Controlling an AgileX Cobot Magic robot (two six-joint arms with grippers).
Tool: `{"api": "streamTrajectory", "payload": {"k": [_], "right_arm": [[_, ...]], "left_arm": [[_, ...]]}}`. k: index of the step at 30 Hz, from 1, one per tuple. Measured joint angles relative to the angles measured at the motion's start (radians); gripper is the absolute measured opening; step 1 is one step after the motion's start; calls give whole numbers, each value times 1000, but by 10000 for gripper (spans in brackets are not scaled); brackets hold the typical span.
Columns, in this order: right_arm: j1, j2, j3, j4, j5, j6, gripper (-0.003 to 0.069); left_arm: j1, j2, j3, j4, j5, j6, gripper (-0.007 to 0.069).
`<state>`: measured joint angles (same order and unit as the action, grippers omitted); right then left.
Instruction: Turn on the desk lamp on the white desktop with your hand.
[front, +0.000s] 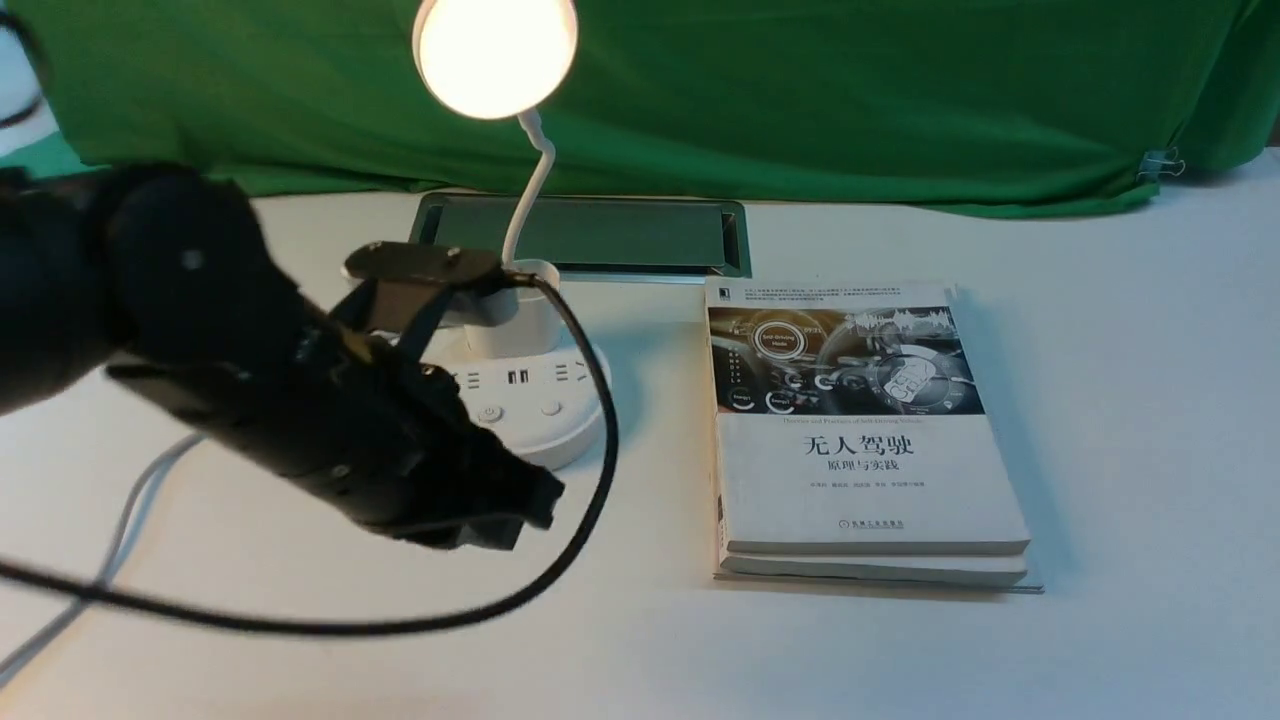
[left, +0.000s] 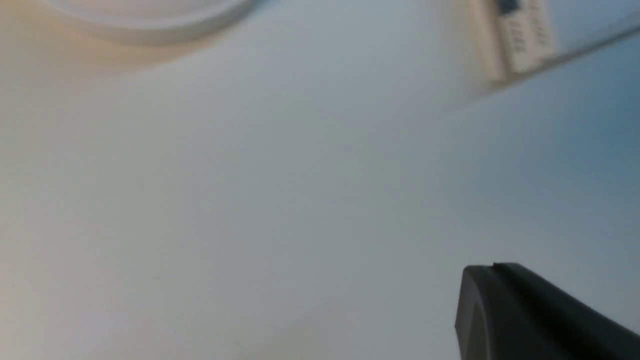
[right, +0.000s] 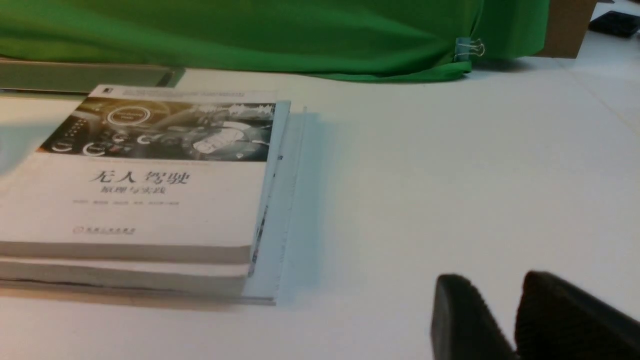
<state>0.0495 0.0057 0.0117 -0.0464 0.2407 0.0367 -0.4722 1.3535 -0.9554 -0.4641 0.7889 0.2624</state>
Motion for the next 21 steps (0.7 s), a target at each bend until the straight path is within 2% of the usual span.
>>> {"api": "streamTrajectory", "payload": {"k": [2, 5, 6, 11, 16, 21], "right_arm": [[0, 0, 0, 0, 0, 0, 238], [0, 0, 0, 0, 0, 0, 238], [0, 0, 0, 0, 0, 0, 238], [0, 0, 0, 0, 0, 0, 238], [0, 0, 0, 0, 0, 0, 238], [0, 0, 0, 0, 0, 0, 238]], "left_arm": [[0, -112, 43, -41, -25, 45, 2], [0, -309, 127, -89, -155, 111, 2], [0, -431, 186, -92, -306, 132, 2], [0, -673, 347, -75, -558, 137, 2], [0, -833, 484, 1, -570, 137, 2], [0, -924, 569, 138, -561, 139, 2]]}}
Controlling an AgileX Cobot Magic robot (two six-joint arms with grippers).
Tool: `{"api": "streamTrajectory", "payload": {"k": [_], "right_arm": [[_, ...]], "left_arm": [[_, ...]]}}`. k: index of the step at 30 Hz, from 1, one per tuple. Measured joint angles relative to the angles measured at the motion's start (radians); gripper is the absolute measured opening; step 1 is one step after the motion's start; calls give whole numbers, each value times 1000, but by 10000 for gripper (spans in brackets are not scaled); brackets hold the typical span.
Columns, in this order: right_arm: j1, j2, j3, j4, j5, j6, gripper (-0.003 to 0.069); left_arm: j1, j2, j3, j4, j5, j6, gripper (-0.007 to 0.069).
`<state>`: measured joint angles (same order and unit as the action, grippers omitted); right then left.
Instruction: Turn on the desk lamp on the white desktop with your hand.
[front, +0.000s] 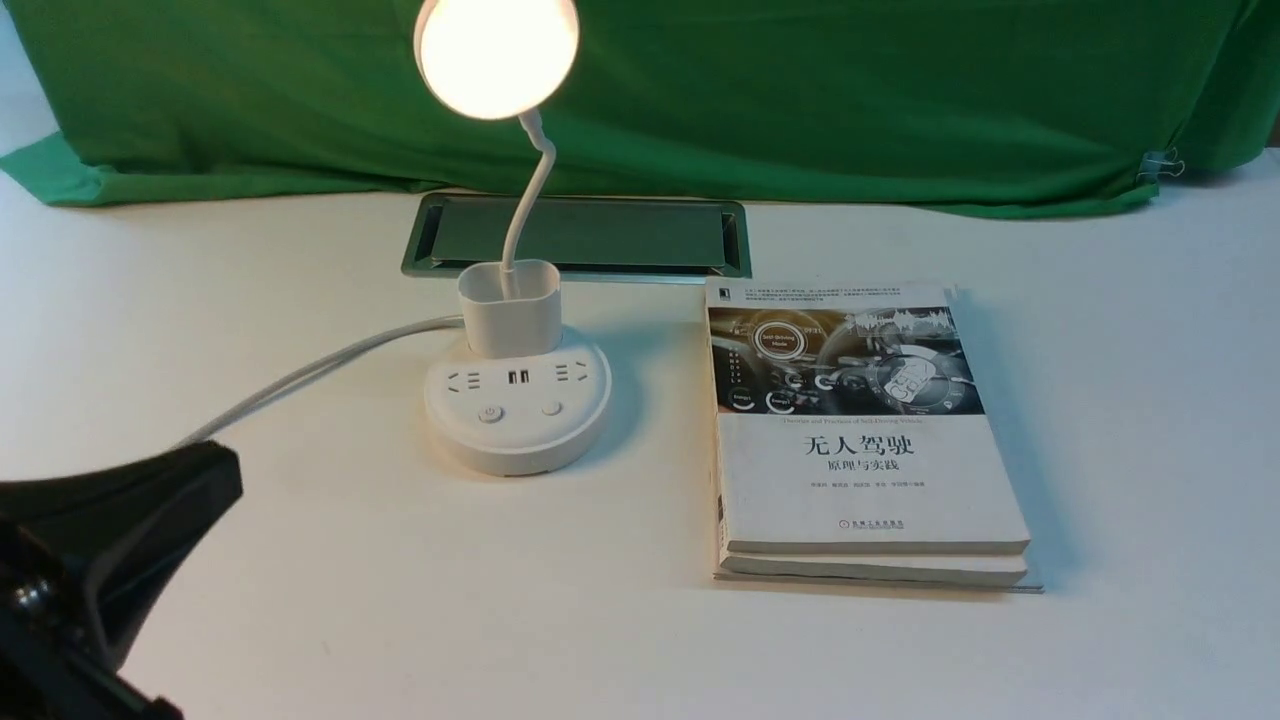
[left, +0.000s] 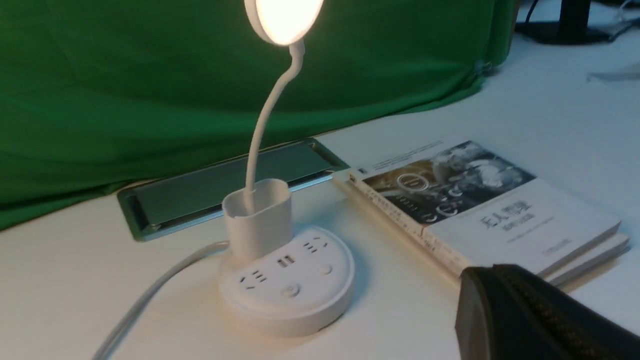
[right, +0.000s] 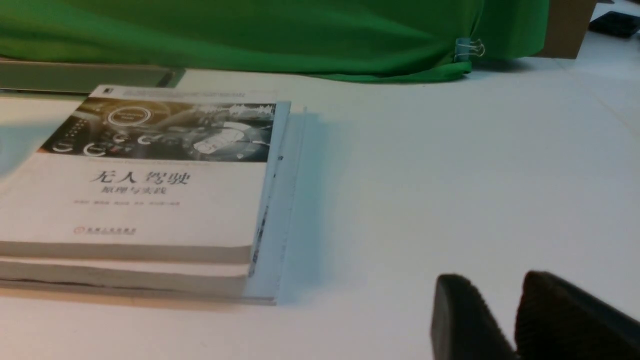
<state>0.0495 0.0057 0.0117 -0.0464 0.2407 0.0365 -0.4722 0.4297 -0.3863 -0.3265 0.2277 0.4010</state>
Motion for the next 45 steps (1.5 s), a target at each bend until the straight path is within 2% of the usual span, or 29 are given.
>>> {"api": "streamTrajectory", "payload": {"k": [5, 11, 12, 14, 20, 23, 32, 45], "right_arm": [[0, 0, 0, 0, 0, 0, 238], [0, 0, 0, 0, 1, 0, 238], [0, 0, 0, 0, 1, 0, 238], [0, 0, 0, 0, 1, 0, 238], [0, 0, 0, 0, 0, 0, 238], [0, 0, 0, 0, 1, 0, 238], [0, 0, 0, 0, 0, 0, 238], [0, 0, 0, 0, 0, -1, 238]], "left_arm": [[0, -48, 43, 76, -3, 3, 2], [38, -151, 150, 268, -228, -15, 2], [79, -191, 195, 315, -328, -44, 2], [142, -264, 255, 339, -418, -101, 2], [290, -412, 370, 350, -466, -210, 2], [338, -427, 388, 343, -408, -266, 2], [347, -430, 392, 247, 24, -347, 2], [347, -432, 392, 239, 46, -347, 2]]}}
